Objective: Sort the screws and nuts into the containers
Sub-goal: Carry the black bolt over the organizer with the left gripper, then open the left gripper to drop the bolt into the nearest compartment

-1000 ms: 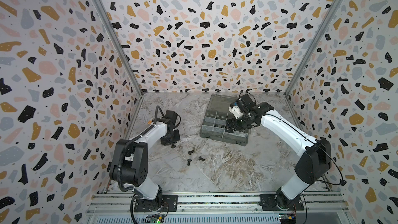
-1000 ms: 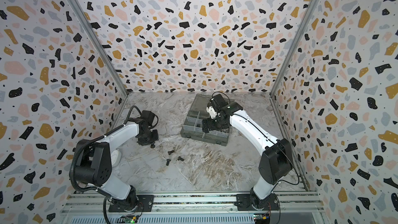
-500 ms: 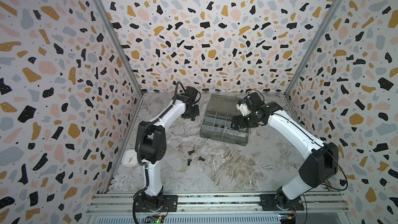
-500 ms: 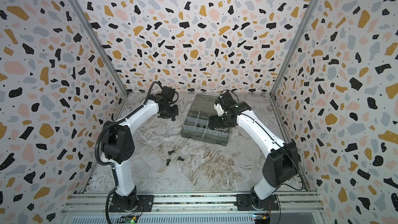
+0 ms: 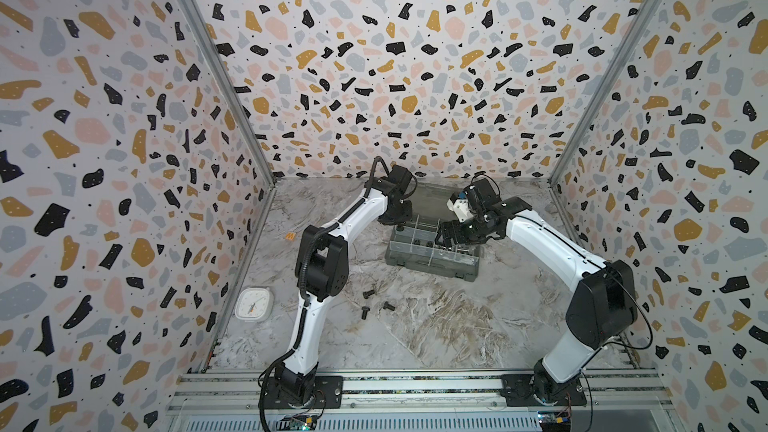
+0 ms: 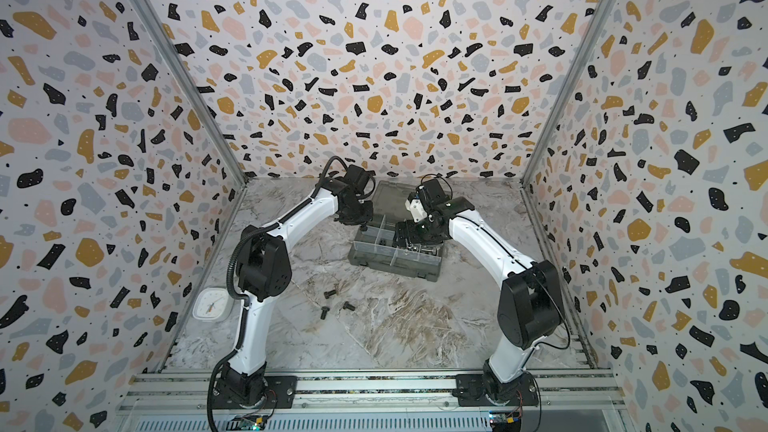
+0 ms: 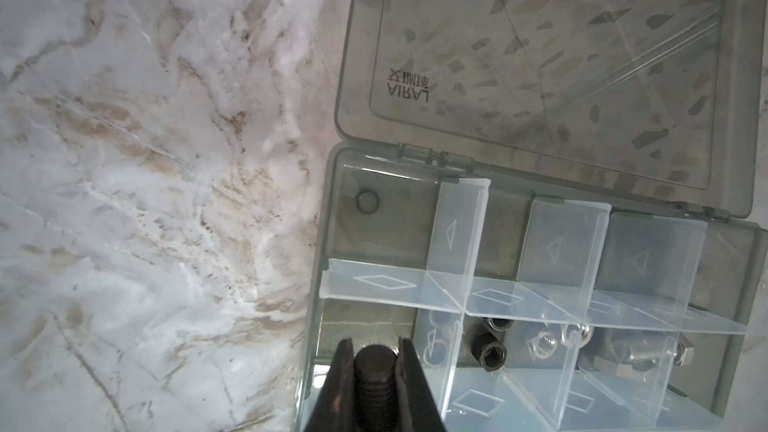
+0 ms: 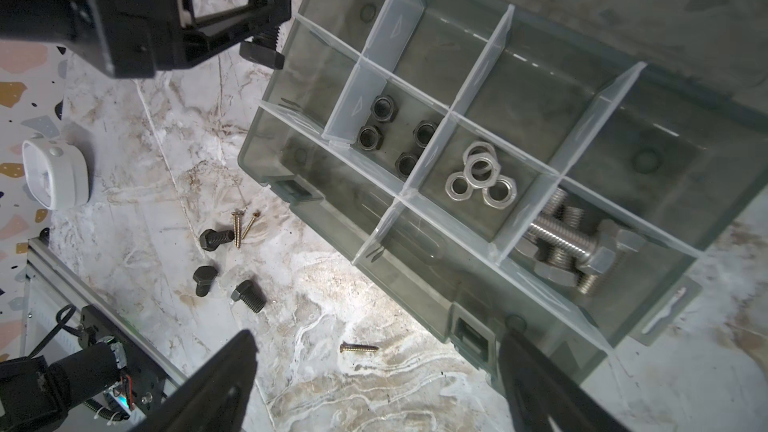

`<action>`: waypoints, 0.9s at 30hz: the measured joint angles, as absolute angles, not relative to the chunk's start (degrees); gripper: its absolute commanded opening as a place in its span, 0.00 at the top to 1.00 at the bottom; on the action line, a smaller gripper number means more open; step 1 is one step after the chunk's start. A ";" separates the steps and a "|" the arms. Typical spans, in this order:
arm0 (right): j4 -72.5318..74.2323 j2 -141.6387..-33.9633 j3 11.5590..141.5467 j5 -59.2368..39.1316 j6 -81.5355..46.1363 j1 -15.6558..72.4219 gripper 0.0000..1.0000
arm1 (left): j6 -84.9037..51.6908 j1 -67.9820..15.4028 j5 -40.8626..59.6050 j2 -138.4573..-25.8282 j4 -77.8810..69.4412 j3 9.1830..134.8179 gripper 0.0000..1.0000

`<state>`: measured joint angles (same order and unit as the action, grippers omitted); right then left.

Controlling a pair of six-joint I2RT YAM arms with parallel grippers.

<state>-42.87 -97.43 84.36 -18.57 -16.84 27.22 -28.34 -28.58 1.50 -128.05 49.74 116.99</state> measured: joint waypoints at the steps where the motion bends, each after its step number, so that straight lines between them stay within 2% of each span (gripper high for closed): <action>1: -42.81 -97.89 84.49 -18.70 -16.84 27.20 0.07 | -28.34 -28.62 1.54 -128.05 49.74 116.79 0.90; 11: -42.76 -98.30 85.65 -18.90 -16.75 26.81 0.07 | -28.56 -28.75 2.22 -128.07 49.41 114.65 0.88; 13: -42.78 -98.30 85.65 -18.87 -16.67 26.65 0.07 | -28.56 -28.80 2.37 -128.07 49.32 114.15 0.83; 14: -42.78 -98.30 85.65 -18.87 -16.62 26.57 0.07 | -28.60 -28.84 2.46 -128.07 49.30 113.99 0.74; 15: -42.78 -98.30 85.65 -18.87 -16.60 26.46 0.07 | -28.80 -28.88 2.55 -128.07 49.25 113.89 0.61; 16: -42.78 -98.28 85.65 -18.85 -16.60 26.44 0.07 | -28.71 -28.93 2.52 -128.07 49.28 113.89 0.53; 18: -42.81 -98.28 85.65 -18.83 -16.60 26.35 0.07 | -28.84 -29.02 2.57 -128.07 49.17 113.93 0.45; 21: -42.85 -98.04 85.65 -18.72 -16.60 26.30 0.06 | -28.67 -29.06 2.57 -128.05 49.74 114.32 0.40; 27: -43.64 -96.62 85.60 -18.48 -16.53 26.48 0.06 | -28.08 -29.06 2.20 -125.67 50.35 114.69 0.38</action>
